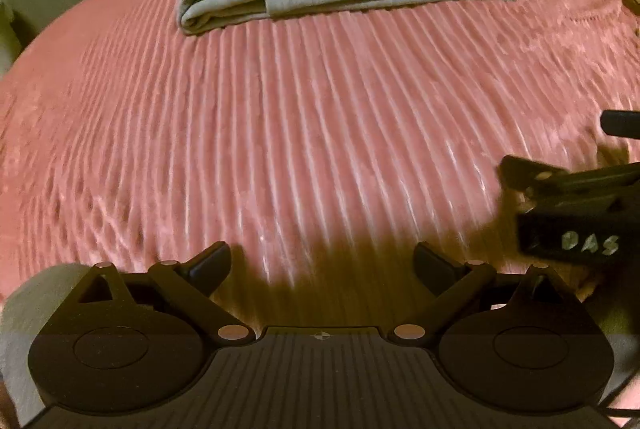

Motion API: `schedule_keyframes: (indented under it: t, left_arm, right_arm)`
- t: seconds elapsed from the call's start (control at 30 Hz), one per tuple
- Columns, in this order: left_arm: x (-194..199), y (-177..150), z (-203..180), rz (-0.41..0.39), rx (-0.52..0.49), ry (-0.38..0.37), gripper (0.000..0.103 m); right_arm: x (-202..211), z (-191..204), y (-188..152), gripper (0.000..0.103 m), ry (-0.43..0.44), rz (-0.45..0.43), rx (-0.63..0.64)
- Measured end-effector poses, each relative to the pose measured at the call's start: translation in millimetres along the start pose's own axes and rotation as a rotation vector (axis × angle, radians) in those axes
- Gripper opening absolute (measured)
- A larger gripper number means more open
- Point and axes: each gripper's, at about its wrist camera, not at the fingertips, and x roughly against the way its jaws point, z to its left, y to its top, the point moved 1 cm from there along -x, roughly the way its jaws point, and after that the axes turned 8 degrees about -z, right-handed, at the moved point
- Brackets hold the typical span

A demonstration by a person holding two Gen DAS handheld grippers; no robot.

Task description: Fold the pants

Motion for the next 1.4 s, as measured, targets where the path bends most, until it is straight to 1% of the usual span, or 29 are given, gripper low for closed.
schedule_keyframes:
  t: [0.07, 0.17, 0.23, 0.27, 0.33, 0.4, 0.47, 0.5, 0.57, 0.67, 0.8, 0.93, 1.03, 1.17, 1.23, 1.4]
  left_arm:
    - [3.1, -2.3, -5.4, -0.004, -0.040, 0.023, 0.101]
    - [6.1, -4.3, -13.8, -0.006, -0.106, 0.070, 0.101]
    - [7.4, -4.6, -17.2, -0.020, -0.140, 0.101, 0.101]
    - [7.9, -4.5, -17.9, -0.026, -0.146, 0.099, 0.101]
    - [9.0, -2.6, -15.9, -0.024, -0.128, 0.069, 0.101]
    - [8.2, 1.6, -11.1, -0.008, -0.097, 0.055, 0.101]
    - [4.0, 9.2, -4.8, 0.051, -0.068, 0.049, 0.101]
    - [2.1, 12.3, -2.8, 0.075, -0.060, 0.042, 0.101]
    - [1.6, 15.9, 0.2, 0.092, -0.053, 0.033, 0.101]
    - [8.5, 19.7, 2.3, 0.059, -0.048, 0.043, 0.101]
    - [22.1, 29.1, 5.4, 0.018, -0.008, 0.005, 0.101]
    - [34.0, 40.6, 11.1, -0.017, 0.030, -0.002, 0.101]
    - [41.0, 50.0, 17.7, -0.041, 0.058, -0.008, 0.101]
    - [46.5, 58.7, 28.1, -0.066, 0.081, -0.007, 0.101]
    - [48.3, 61.3, 32.9, -0.077, 0.094, 0.006, 0.101]
    - [51.0, 63.4, 43.8, -0.096, 0.135, 0.010, 0.101]
  right_arm:
    - [0.1, 4.1, -1.8, 0.099, 0.008, 0.016, 0.018]
    - [0.0, 4.1, -6.1, 0.099, 0.011, 0.051, 0.000]
    - [-4.7, 3.4, -7.4, 0.099, 0.001, 0.081, -0.010]
    - [-6.1, 3.2, -8.0, 0.099, -0.008, 0.099, -0.011]
    - [-7.6, 2.8, -8.6, 0.099, -0.017, 0.119, -0.008]
    - [-4.3, 0.9, -8.0, 0.099, -0.017, 0.106, -0.025]
    - [-1.6, -1.1, -5.3, 0.099, -0.012, 0.110, -0.048]
    - [-0.1, -1.9, -4.0, 0.099, -0.025, 0.119, -0.056]
    - [3.8, -2.3, -0.9, 0.099, -0.055, 0.129, -0.046]
    - [11.4, -3.4, 9.6, 0.099, -0.080, 0.123, -0.018]
    - [24.4, -4.5, 30.5, 0.099, -0.078, 0.093, -0.027]
    - [34.9, -3.2, 51.6, 0.099, -0.085, 0.065, -0.021]
    - [41.4, -1.3, 64.1, 0.099, -0.109, 0.036, -0.006]
    - [48.6, 0.7, 74.6, 0.099, -0.122, -0.002, 0.004]
    - [49.2, -0.1, 79.4, 0.099, -0.128, -0.008, 0.005]
    - [47.5, -1.8, 84.7, 0.099, -0.160, -0.022, 0.014]
